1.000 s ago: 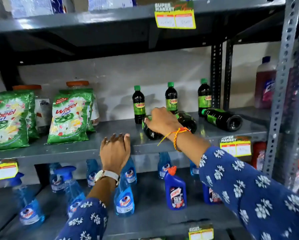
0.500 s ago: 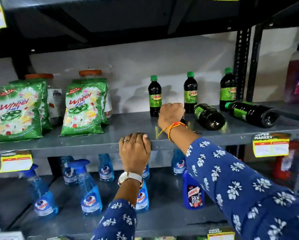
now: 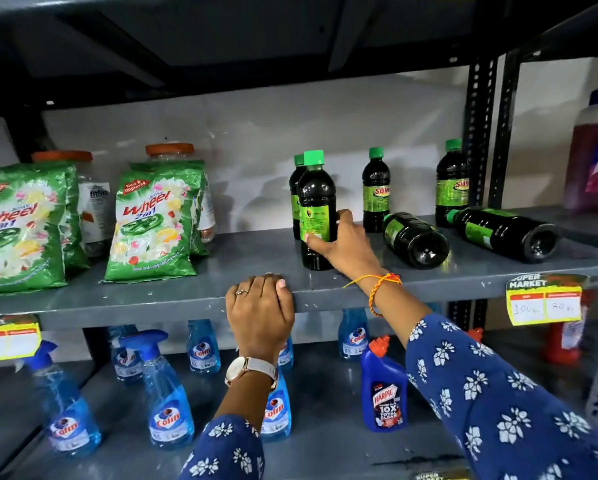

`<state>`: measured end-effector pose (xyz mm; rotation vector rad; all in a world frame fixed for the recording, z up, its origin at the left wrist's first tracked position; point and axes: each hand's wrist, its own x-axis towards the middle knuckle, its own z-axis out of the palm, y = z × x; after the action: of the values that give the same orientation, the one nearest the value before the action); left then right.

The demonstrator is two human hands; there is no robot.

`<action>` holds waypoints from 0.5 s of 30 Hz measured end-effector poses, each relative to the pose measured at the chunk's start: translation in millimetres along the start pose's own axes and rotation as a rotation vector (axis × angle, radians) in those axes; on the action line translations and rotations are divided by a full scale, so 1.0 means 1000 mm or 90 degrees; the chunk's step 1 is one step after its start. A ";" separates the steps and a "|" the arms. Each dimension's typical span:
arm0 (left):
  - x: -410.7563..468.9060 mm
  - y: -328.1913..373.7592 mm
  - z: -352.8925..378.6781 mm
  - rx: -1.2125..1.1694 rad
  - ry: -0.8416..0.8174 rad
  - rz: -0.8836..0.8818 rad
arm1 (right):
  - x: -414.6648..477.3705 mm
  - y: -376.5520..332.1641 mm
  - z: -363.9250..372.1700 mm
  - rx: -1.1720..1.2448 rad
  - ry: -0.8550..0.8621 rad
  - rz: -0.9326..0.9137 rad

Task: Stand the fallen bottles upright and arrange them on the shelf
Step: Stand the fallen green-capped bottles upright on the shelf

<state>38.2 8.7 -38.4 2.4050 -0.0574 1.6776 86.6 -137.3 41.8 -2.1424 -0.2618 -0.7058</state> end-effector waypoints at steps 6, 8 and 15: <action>-0.001 0.001 0.000 0.002 0.001 0.000 | 0.003 0.002 0.003 -0.035 -0.005 0.015; -0.001 0.001 0.001 -0.001 0.007 -0.001 | 0.007 0.003 0.007 -0.030 -0.029 0.018; -0.001 0.000 0.003 -0.004 0.020 0.003 | 0.017 0.013 0.007 0.269 -0.107 0.094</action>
<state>40.4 8.3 -40.3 2.3758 -0.0634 1.7138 109.1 -141.0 39.6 -1.7934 -0.3086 -0.3466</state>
